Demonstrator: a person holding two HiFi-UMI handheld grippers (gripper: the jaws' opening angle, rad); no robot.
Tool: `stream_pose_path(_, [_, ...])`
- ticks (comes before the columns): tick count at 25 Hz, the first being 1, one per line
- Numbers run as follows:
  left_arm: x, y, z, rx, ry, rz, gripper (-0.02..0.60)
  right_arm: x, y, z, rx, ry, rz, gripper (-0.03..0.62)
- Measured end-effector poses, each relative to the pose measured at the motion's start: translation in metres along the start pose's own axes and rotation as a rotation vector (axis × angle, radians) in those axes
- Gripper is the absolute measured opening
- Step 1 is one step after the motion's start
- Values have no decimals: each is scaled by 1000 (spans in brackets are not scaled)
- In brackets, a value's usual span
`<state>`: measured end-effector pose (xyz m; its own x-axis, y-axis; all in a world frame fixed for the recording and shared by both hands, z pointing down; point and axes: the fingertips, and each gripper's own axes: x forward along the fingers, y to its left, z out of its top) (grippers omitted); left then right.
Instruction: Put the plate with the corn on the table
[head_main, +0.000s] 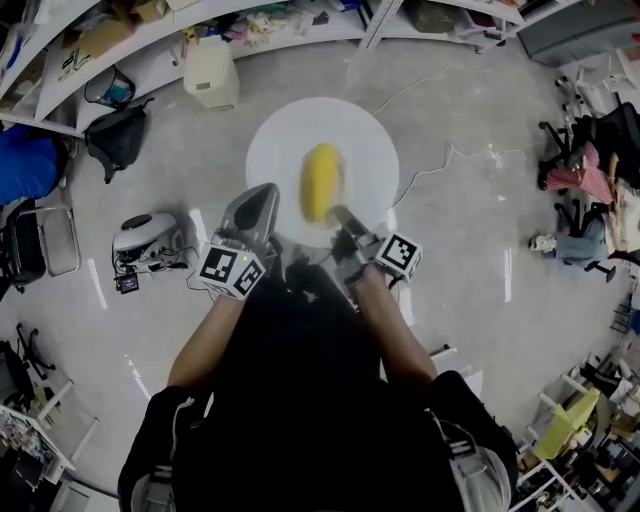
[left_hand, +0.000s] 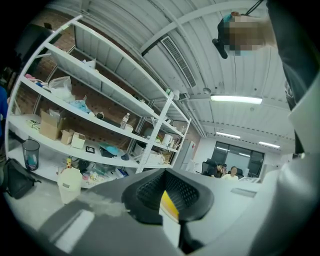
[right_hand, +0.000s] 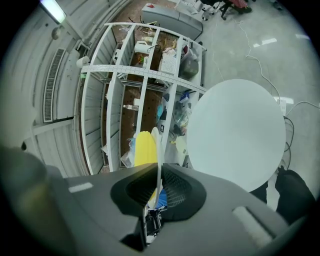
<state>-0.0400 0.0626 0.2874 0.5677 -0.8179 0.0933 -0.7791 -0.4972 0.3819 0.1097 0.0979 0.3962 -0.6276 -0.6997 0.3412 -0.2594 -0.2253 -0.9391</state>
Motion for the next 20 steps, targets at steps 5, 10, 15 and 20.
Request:
stream_pose_path(5, [16, 22, 0, 5, 20, -12, 5, 17, -3, 7, 1, -15, -6, 34])
stream_pose_path(10, [34, 43, 0, 2, 25, -15, 3, 36, -8, 17, 7, -31, 1, 34])
stream_pose_path(15, [54, 58, -1, 4, 34, -5, 3, 49, -16, 29, -1, -35, -5, 34])
stream_pose_path(20, [69, 71, -12, -15, 38, 15, 3, 66, -29, 37, -16, -20, -4, 34])
